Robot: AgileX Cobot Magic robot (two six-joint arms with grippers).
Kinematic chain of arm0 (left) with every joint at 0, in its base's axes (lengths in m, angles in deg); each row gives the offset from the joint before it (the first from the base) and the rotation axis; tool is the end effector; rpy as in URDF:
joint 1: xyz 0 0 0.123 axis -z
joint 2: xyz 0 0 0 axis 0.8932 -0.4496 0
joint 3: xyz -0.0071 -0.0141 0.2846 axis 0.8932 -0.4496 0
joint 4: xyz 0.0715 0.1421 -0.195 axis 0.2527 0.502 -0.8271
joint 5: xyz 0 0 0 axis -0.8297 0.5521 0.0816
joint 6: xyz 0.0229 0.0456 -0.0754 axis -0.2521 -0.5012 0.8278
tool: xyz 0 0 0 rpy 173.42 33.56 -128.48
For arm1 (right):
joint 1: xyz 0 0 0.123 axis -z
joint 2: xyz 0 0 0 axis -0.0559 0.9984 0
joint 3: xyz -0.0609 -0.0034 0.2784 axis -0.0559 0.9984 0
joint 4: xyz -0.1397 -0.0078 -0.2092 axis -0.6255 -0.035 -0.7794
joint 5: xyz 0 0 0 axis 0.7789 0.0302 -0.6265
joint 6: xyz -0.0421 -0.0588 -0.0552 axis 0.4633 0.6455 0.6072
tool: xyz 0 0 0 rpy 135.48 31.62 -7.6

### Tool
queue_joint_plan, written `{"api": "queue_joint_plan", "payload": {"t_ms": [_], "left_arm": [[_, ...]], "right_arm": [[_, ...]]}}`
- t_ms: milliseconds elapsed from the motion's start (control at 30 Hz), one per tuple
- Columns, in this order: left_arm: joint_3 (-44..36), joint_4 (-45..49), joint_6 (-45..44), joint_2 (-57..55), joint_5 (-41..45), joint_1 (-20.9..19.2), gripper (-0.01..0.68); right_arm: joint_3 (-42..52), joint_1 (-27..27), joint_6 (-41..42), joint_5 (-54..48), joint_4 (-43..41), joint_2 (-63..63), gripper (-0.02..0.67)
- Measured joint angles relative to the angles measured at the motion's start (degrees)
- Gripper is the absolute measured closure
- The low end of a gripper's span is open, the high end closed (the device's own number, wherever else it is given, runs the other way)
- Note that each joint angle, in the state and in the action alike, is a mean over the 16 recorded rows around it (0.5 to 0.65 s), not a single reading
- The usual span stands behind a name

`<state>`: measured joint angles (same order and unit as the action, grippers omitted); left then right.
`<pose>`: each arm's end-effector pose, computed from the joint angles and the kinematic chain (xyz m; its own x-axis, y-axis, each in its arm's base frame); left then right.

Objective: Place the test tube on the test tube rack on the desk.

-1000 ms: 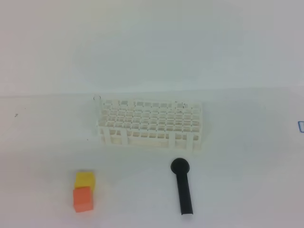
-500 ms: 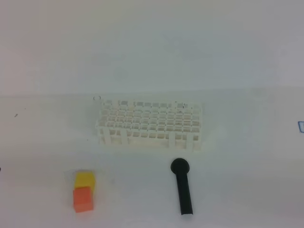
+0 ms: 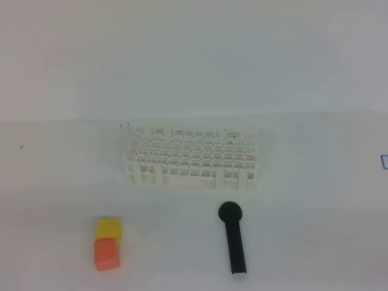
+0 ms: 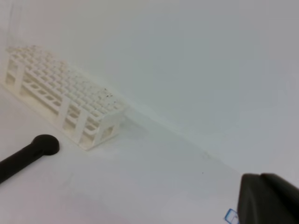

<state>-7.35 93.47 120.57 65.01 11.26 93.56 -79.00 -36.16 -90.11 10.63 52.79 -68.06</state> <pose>0.0730 -0.0223 0.2656 -0.0363 -0.3128 -0.9491 0.3332 0.8916 -0.3066 0.0447 0.0043 0.2629 0.0947 -0.3951 -0.9138 -0.3912 0.8293 -0.3991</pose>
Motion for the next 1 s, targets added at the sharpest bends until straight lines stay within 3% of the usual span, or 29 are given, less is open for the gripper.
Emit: {"api": "queue_joint_plan", "payload": {"t_ms": [333, 567, 700, 1000], "left_arm": [[-1.9, -0.1, 7.6, 6.5, -8.6, -18.5, 0.673], [-3.1, -4.9, 5.6, 10.4, -8.5, -23.8, 0.673], [-3.2, -18.8, -11.5, 10.9, -7.6, -24.1, 0.673], [-4.8, -69.8, -75.8, 12.0, -4.5, -24.0, 0.673]], "right_arm": [[0.0, 0.0, 0.0, -0.2, -0.1, 0.0, 0.650], [0.1, 0.0, 0.0, -0.3, -0.2, 0.0, 0.650], [0.1, 0.0, 0.0, -0.3, -0.2, 0.0, 0.650], [0.1, 0.0, 0.0, -0.3, -0.3, 0.0, 0.650]]}}
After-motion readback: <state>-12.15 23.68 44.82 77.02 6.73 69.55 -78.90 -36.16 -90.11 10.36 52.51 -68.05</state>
